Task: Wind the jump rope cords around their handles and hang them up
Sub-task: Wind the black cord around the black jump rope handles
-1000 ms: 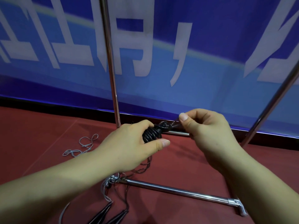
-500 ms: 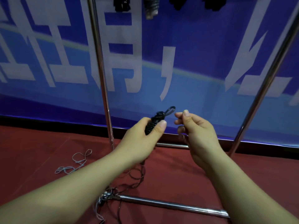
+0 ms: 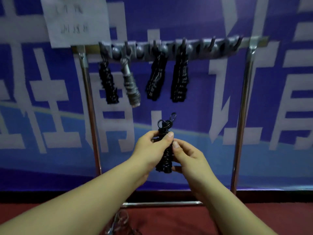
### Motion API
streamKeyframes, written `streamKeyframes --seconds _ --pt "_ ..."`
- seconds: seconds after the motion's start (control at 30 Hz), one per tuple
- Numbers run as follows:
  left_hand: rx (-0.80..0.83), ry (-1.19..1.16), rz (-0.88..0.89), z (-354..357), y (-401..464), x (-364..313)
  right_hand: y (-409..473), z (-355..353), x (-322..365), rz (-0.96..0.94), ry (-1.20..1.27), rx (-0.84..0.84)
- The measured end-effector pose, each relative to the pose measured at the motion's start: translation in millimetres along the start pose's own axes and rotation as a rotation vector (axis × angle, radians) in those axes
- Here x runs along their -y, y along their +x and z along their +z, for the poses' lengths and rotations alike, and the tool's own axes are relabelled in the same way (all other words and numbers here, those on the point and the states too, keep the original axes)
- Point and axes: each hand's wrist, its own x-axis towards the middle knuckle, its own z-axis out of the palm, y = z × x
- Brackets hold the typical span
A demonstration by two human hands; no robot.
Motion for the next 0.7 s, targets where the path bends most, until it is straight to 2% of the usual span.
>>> streamKeyframes --seconds 0.07,0.2,0.33,0.5,0.7 --pt "0.008 -0.011 0.041 7.4 11.6 -27.1 9.8 -5.0 31.7 -0.044 0.026 0.006" --pt "0.075 -0.041 0.067 20.9 24.4 -67.5 23.0 -13.1 70.4 -0.018 0.077 0.005" --pt "0.120 -0.037 0.027 33.7 27.5 -96.6 37.0 -19.5 94.6 -0.036 0.062 -0.073" --pt "0.056 -0.046 0.145 37.2 26.0 -102.8 61.6 -34.0 127.0 -0.115 0.016 -0.190" --pt "0.029 -0.022 0.179 35.0 36.3 -125.9 86.8 -42.9 162.6 -0.160 -0.047 -0.311"
